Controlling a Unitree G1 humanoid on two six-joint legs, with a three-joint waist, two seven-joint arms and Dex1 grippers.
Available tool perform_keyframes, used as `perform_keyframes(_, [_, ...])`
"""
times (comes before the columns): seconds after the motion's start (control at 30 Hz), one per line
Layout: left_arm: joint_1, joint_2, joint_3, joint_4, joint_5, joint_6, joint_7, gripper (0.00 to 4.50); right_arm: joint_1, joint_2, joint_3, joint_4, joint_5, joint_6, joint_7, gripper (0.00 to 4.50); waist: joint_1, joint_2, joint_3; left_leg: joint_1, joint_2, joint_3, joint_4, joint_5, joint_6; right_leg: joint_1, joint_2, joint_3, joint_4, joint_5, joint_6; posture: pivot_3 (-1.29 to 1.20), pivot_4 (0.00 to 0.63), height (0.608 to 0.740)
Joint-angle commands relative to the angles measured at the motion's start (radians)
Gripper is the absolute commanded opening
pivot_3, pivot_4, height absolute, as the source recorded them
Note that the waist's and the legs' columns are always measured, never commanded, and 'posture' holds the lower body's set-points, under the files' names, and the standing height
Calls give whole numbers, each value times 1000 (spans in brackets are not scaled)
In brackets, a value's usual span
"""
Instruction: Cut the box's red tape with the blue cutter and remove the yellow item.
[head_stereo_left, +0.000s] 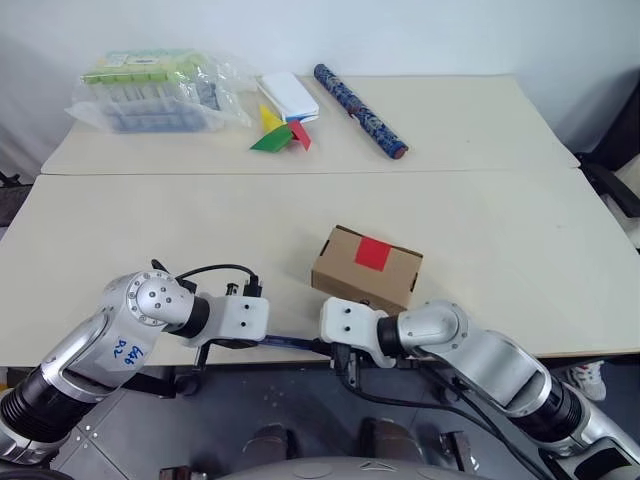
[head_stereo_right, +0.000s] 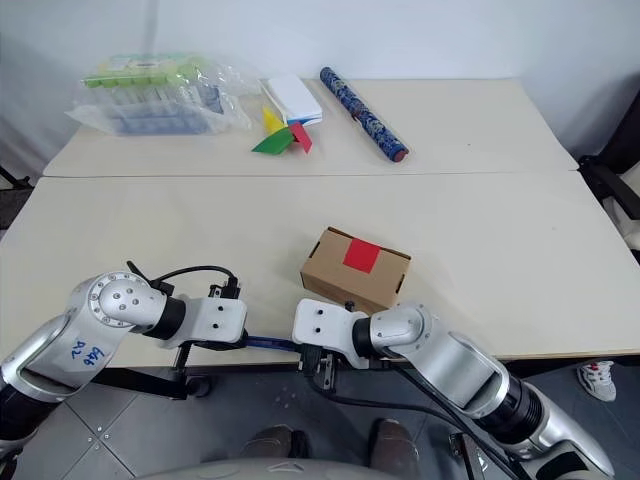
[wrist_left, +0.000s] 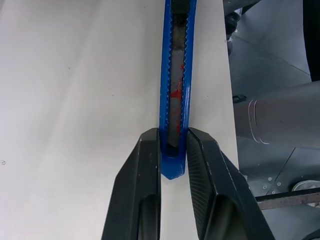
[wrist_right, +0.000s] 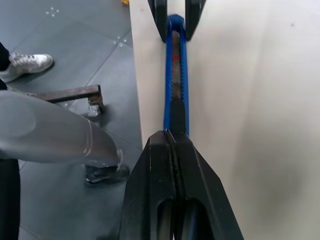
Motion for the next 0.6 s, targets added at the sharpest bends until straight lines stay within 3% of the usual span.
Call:
perform_keyframes(0.03, [42,20,-47,52,59,31,20,433,-13,9,9,1,-18,-33,6,24,0,0,0,0,0,0,0,0,0,0,0,0,0,0,0,0,150,740])
perform_keyframes(0.6, [52,14,-42,55,51,10,25,433,2,49,45,59,-70,-84,-2,24,0,2,-1,3,1,0,0,0,0,2,0,1,1,0,-1,0,150,740])
